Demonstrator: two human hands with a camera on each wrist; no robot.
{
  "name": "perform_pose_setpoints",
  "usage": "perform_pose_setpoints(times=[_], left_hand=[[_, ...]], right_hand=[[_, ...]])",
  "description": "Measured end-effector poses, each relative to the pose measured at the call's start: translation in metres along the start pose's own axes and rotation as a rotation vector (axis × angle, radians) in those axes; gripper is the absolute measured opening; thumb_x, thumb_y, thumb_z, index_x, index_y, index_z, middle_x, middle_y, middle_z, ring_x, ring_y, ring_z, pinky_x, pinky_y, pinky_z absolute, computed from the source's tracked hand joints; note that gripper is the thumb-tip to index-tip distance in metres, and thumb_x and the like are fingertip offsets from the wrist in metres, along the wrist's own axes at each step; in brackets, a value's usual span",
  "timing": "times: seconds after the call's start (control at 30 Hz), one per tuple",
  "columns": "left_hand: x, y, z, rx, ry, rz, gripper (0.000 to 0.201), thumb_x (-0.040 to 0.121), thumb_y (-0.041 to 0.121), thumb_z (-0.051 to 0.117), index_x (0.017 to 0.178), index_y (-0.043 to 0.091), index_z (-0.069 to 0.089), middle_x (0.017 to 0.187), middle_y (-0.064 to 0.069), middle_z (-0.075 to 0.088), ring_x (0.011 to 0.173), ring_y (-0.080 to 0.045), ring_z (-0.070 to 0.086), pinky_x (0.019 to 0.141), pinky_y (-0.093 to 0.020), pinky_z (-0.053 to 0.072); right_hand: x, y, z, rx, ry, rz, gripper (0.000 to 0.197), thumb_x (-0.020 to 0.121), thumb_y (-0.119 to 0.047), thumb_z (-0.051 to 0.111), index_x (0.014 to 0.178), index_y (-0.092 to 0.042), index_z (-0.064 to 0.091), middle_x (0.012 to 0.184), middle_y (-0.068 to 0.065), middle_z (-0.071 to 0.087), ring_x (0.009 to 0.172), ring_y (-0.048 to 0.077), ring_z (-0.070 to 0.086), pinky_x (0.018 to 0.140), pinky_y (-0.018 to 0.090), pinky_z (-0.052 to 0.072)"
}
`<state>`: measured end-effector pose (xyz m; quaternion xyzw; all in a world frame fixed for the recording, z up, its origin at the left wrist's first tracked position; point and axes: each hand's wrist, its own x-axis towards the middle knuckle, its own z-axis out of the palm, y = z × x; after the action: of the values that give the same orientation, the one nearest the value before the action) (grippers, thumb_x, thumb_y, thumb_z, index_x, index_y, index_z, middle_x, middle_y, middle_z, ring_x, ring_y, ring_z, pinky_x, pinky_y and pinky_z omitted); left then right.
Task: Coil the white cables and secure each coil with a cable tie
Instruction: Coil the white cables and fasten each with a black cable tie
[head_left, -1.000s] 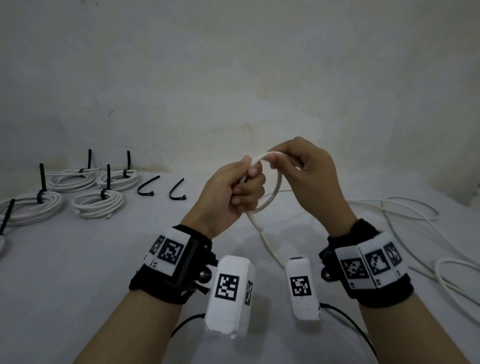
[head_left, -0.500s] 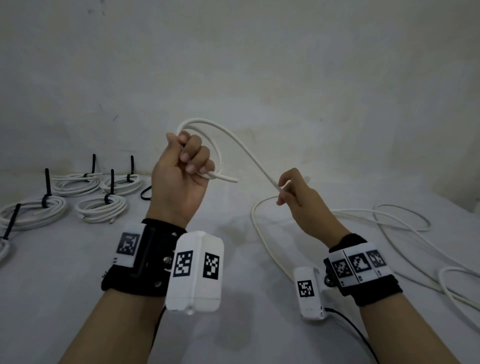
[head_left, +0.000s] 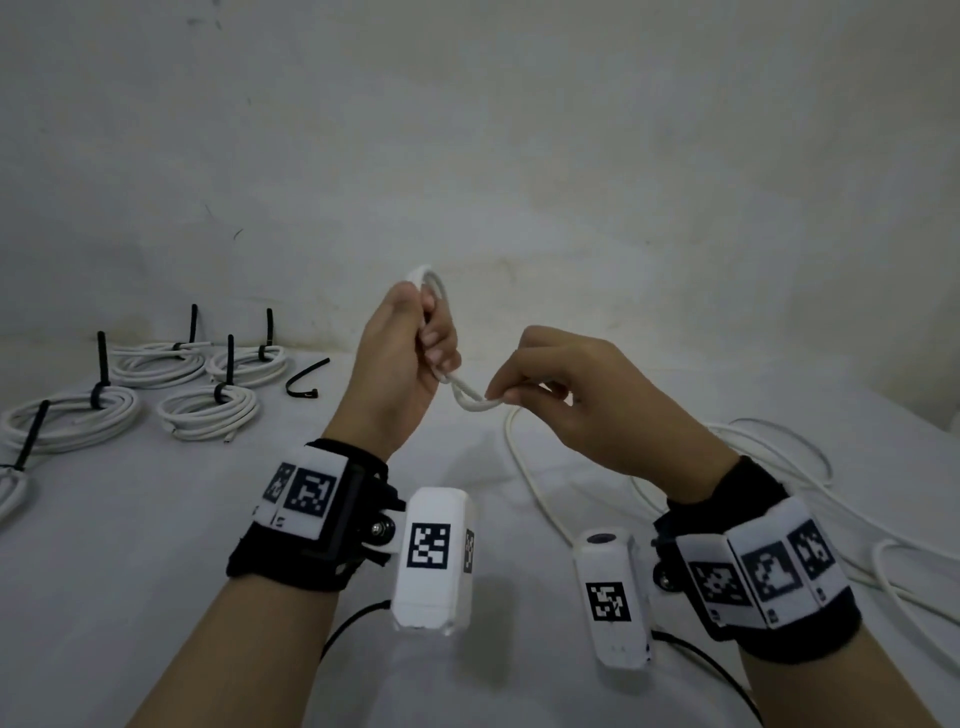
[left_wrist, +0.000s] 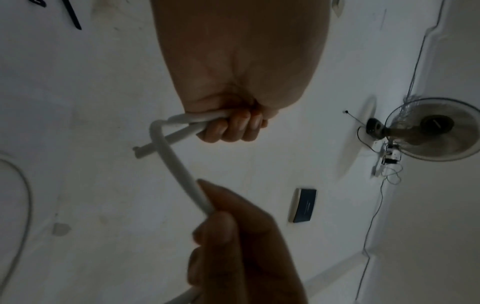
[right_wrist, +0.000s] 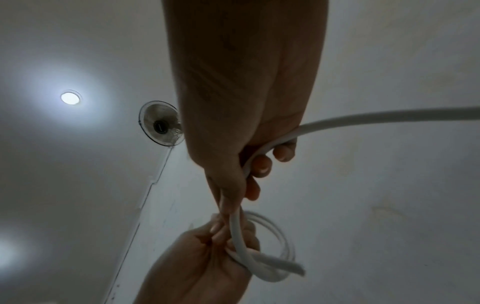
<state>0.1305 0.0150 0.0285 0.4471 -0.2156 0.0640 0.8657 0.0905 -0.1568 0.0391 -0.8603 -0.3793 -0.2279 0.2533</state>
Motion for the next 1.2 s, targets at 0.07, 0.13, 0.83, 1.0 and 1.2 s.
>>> perform_pose_setpoints(times=[0.07,0.13,0.83,1.0,1.2], left_hand=[[-0.003,-0.004,0.005,0.095,-0.055,-0.040,0.033,0.105,0.022,0.020,0.076,0.014,0.035,0.052,0.007,0.036,0.046,-0.008,0.033,0.048,-0.019,0.034],[-0.008,-0.007,0.010,0.212,-0.117,-0.068,0.033,0.105,0.022,0.021,0.077,0.013,0.037,0.054,0.005,0.039,0.049,-0.010,0.037,0.051,-0.020,0.035],[-0.016,-0.013,0.023,-0.038,-0.308,-0.392,0.036,0.095,0.039,0.031,0.074,0.013,0.047,0.042,0.008,0.028,0.030,0.000,0.021,0.041,-0.017,0.014],[-0.017,-0.007,0.023,-0.184,-0.273,-0.359,0.033,0.090,0.039,0.036,0.071,0.016,0.049,0.042,0.010,0.029,0.028,0.000,0.023,0.040,-0.016,0.019],[-0.011,-0.004,0.015,-0.354,-0.227,-0.293,0.037,0.096,0.035,0.032,0.067,0.018,0.049,0.044,0.008,0.032,0.035,-0.006,0.014,0.037,-0.014,0.029]], right_hand=[[0.001,-0.004,-0.003,-0.005,0.016,-0.017,0.011,0.089,-0.015,0.061,0.090,-0.014,0.071,0.078,-0.007,0.053,0.067,0.006,0.049,0.062,0.013,0.036],[0.001,-0.005,-0.005,0.010,0.058,-0.016,0.008,0.088,-0.013,0.063,0.089,-0.012,0.071,0.077,-0.011,0.052,0.068,-0.002,0.050,0.064,0.009,0.036],[-0.003,0.026,-0.008,0.255,0.564,0.244,0.007,0.088,-0.014,0.067,0.083,-0.017,0.063,0.080,-0.004,0.066,0.072,0.010,0.065,0.064,0.023,0.052],[-0.003,0.025,-0.002,0.372,0.514,0.284,0.015,0.094,-0.009,0.058,0.095,-0.018,0.070,0.079,-0.001,0.068,0.061,0.017,0.067,0.063,0.032,0.059],[-0.007,0.037,-0.002,0.334,0.424,0.334,0.022,0.099,-0.011,0.049,0.108,-0.021,0.065,0.069,0.000,0.063,0.043,0.013,0.054,0.048,0.017,0.044]])
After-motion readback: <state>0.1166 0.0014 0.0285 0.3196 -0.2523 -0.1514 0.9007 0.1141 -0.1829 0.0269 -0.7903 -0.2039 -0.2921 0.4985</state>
